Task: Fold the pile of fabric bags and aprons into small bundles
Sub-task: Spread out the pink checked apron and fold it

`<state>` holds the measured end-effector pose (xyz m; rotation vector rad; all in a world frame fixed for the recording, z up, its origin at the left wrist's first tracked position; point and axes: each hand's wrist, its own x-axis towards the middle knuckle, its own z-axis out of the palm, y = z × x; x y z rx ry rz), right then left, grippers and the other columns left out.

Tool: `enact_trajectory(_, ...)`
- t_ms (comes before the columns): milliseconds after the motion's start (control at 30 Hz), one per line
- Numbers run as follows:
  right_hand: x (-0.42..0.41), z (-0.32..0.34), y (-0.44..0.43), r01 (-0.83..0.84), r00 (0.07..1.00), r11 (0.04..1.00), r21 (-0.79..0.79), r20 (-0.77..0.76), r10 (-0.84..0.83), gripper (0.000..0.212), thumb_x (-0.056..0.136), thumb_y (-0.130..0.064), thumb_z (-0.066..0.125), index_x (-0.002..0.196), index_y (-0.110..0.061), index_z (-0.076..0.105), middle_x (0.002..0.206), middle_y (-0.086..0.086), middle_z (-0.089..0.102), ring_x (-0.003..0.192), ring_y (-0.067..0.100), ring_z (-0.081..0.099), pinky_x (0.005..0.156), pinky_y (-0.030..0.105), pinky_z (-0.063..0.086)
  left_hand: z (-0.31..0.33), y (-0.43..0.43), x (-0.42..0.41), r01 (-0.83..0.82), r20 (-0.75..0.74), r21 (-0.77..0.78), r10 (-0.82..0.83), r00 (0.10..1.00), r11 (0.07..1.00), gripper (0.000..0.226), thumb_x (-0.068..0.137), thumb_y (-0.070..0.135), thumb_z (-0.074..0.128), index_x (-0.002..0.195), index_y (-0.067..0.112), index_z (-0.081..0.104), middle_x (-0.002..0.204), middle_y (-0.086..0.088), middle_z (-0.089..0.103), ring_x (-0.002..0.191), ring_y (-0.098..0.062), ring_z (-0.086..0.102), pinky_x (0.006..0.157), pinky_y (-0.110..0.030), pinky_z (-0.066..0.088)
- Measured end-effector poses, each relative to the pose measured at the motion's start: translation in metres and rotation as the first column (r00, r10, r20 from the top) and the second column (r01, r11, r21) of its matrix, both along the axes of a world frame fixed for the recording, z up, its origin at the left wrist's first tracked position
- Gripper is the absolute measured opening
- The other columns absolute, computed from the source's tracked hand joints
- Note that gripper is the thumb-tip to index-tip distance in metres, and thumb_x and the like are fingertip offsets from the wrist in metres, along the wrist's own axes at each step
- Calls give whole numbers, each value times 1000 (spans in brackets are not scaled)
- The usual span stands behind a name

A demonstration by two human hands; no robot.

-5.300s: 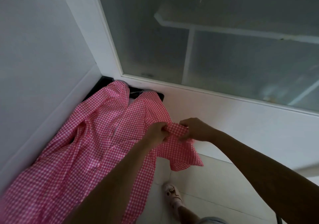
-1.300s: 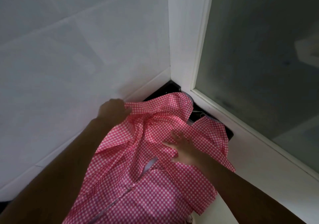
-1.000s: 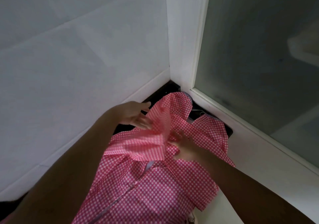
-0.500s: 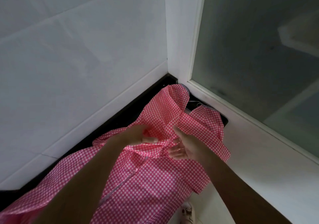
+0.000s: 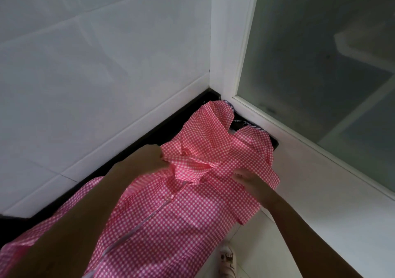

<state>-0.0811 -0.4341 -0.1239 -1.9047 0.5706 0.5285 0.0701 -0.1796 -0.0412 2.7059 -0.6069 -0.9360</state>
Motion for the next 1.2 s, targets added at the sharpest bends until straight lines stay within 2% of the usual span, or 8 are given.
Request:
enact_trajectory(200,-9,-3,-2,43,998,997,57,46,-45,39,101,-30,43,136,-15,48,137,2,51,121,21,51,103,35,42,31,-44,-30,-7,-559,-220,-120,820,975,46,95,50,43,106,11,64,95,-8,72,82,-18,70,79,-31,57)
enact_trajectory(300,-16,-11,-8,399,915,809,433,-125,-384,42,101,-37,40,131,-9,48,130,18,55,105,31,57,76,37,50,-5,-59,-33,156,-377,-126,-193,906,980,49,96,52,40,121,14,59,119,-9,65,101,-18,64,97,-39,48)
enact_trajectory(400,-20,-9,-16,512,858,683,521,-281,-429,70,91,-68,24,115,-9,52,118,17,58,105,35,56,78,42,50,-52,-63,-26,122,-188,-41,-128,974,992,51,94,42,53,135,12,49,144,-11,46,130,-25,45,112,-45,31)
enact_trajectory(567,-19,0,-18,295,952,933,206,-150,-268,64,79,-63,53,109,-7,55,108,13,61,98,28,61,76,33,52,-81,-79,-22,-118,-219,-138,86,972,983,53,92,28,60,139,7,45,146,-13,42,135,-29,38,114,-37,26)
enact_trajectory(700,-8,-11,5,273,960,958,-89,90,-265,61,70,-68,66,82,-12,44,71,-5,45,62,8,46,60,22,41,-93,-86,-14,-315,-197,-201,277,940,927,63,87,25,67,139,0,42,144,-16,44,131,-31,43,110,-32,32)
enact_trajectory(900,-8,-37,58,-65,997,850,-522,6,79,86,87,-62,50,147,-8,18,151,11,28,135,28,36,110,41,31,-109,-85,6,-716,-310,-272,646,697,642,85,67,30,80,132,-12,44,132,-24,54,119,-35,56,100,-40,47)
enact_trajectory(1100,6,-54,50,-10,999,877,-481,40,34,16,98,-24,43,105,-14,53,102,1,58,95,17,58,82,24,47,-124,-81,6,-744,-243,-318,708,663,587,75,86,40,67,140,-4,38,146,-19,41,135,-33,38,113,-33,27)
enact_trajectory(1200,22,-37,20,75,995,954,-290,85,-52,33,101,-24,42,69,-18,43,67,-4,45,63,10,44,59,22,40,-124,-79,14,-764,-241,-305,731,639,568,55,89,29,61,132,-4,50,135,-20,52,126,-35,48,106,-33,35)
